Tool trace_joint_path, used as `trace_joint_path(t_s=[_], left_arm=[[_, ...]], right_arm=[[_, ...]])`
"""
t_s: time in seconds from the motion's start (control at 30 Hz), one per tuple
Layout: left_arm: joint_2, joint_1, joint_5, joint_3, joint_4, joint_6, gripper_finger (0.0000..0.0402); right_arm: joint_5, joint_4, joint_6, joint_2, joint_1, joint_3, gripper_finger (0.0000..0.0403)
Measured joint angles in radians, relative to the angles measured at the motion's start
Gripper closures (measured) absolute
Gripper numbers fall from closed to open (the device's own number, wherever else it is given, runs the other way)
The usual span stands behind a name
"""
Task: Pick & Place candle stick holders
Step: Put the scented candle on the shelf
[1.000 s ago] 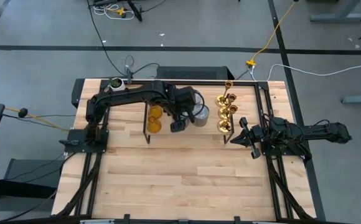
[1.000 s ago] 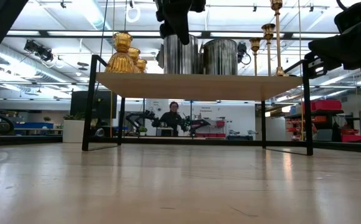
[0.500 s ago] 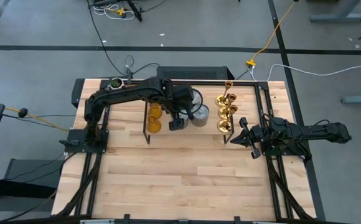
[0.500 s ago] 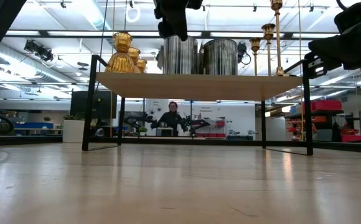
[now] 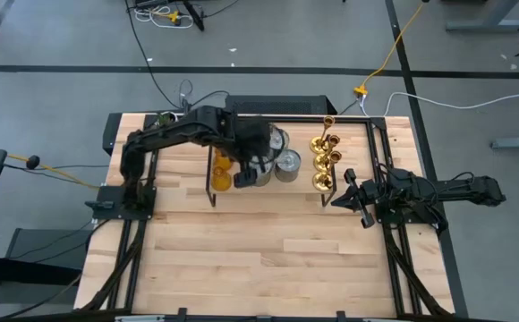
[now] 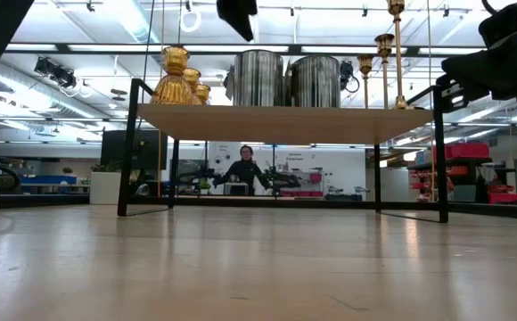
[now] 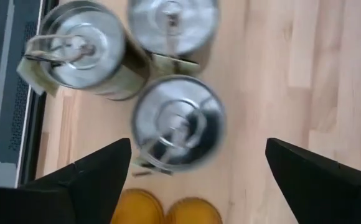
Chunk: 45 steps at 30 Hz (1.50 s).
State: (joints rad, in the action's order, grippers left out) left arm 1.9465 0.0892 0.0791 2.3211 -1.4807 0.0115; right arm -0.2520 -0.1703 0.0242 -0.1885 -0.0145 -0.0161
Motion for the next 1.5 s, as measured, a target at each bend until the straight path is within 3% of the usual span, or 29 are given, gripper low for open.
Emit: trace_joint_path(t_s=[0.3, 0.73, 1.17, 1.5], left_arm=[[0.000, -0.042, 0.021, -0.012, -0.081, -0.005, 0.0078], [0.001, -0.037, 0.021, -0.157, -0.089, -0.007, 0.0189], [0.001, -0.018, 0.021, -0.169, -0.061, -0.009, 0.0320], [0.001, -0.018, 0.021, -0.169, -0.057, -0.022, 0.0392]], right_arm=[[0.000, 0.000, 0.000, 0.000, 0.000, 0.000, 0.0389], [0.000, 0.000, 0.000, 0.000, 0.000, 0.000, 0.0389], [0.000, 0.000, 0.000, 0.000, 0.000, 0.000, 0.0389], [0.000, 0.000, 0.000, 0.000, 0.000, 0.000, 0.0389]])
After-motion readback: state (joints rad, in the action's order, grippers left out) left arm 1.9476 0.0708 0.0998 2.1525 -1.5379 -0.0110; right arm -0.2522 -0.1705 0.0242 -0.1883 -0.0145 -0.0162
